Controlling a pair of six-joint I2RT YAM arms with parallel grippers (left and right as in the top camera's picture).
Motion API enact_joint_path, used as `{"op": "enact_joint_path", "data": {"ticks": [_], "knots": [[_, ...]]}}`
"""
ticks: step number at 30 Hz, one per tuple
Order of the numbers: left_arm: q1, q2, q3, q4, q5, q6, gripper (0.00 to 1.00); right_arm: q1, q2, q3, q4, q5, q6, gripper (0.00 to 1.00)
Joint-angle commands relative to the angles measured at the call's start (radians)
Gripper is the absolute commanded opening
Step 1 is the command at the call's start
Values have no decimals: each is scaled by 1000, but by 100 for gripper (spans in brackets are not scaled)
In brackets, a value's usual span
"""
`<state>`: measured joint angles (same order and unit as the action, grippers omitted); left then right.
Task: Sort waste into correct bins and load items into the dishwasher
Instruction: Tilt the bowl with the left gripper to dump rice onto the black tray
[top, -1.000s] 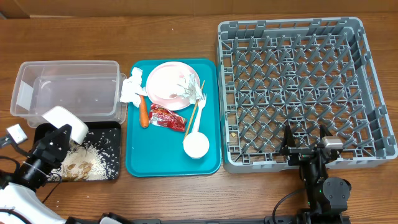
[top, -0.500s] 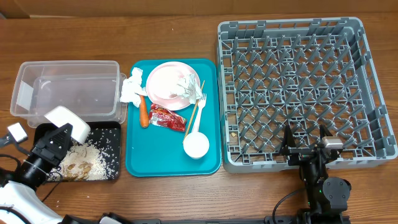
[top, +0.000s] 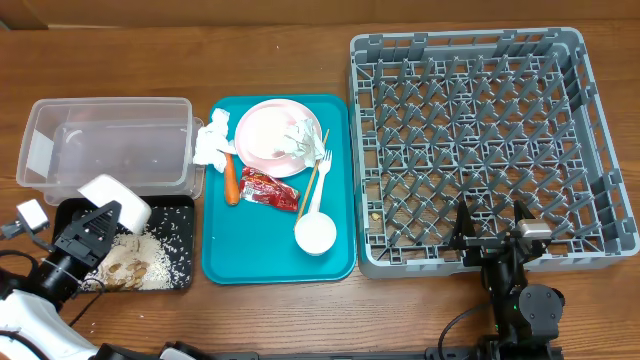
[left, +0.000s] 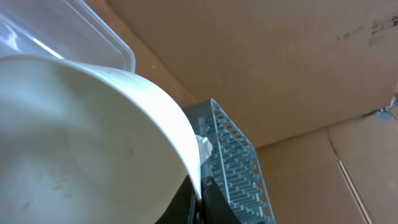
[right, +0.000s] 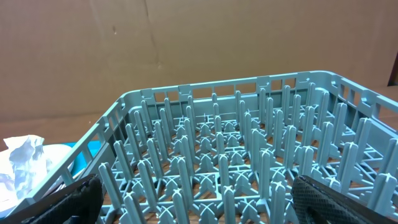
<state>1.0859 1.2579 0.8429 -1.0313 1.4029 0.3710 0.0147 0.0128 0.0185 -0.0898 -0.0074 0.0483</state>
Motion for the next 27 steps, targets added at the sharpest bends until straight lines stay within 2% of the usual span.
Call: {"op": "enact_joint_path", "data": {"ticks": [1, 3, 5, 6, 7, 9, 12, 13, 14, 15, 16, 17, 20, 23, 25, 26, 27], "knots": [[-8, 4, 3, -50, 79, 44, 4, 3, -10, -11, 6, 10, -3, 100], [-7, 5, 3, -8, 77, 112, 4, 3, -10, -11, 5, 9, -3, 100], [-7, 5, 3, 40, -4, -61, 4, 3, -10, -11, 6, 10, -3, 100], [-8, 5, 3, 32, -3, -69, 4, 3, -10, -11, 6, 10, -3, 100], [-8, 5, 3, 45, -1, -10, 4, 3, -10, -11, 6, 10, -3, 100], [-8, 5, 3, 23, 6, -37, 4, 3, -10, -11, 5, 10, -3, 100], [-8, 5, 3, -10, 61, 93, 4, 3, -10, -11, 5, 10, -3, 100], [-8, 5, 3, 35, 15, 70, 4, 3, -10, -11, 5, 10, -3, 100], [-8, 7, 3, 50, -31, -23, 4, 3, -10, -11, 5, 10, -3, 100], [-8, 8, 3, 42, -31, -62, 4, 3, -10, -11, 6, 10, -3, 100], [-9, 9, 3, 21, -10, -39, 4, 3, -10, -11, 5, 10, -3, 100], [-9, 9, 3, 21, 6, 48, 4, 3, -10, -11, 6, 10, -3, 100], [-9, 12, 3, 13, -14, -11, 4, 3, -10, -11, 5, 10, -3, 100], [-9, 12, 3, 0, 10, 78, 4, 3, -10, -11, 5, 9, -3, 100], [-9, 12, 3, 23, -44, -23, 4, 3, -10, -11, 5, 10, -3, 100], [-10, 12, 3, -2, -27, -29, 4, 3, -10, -11, 6, 10, -3, 100], [-10, 12, 3, -11, 1, 20, 4, 3, -10, -11, 6, 10, -3, 100]]}}
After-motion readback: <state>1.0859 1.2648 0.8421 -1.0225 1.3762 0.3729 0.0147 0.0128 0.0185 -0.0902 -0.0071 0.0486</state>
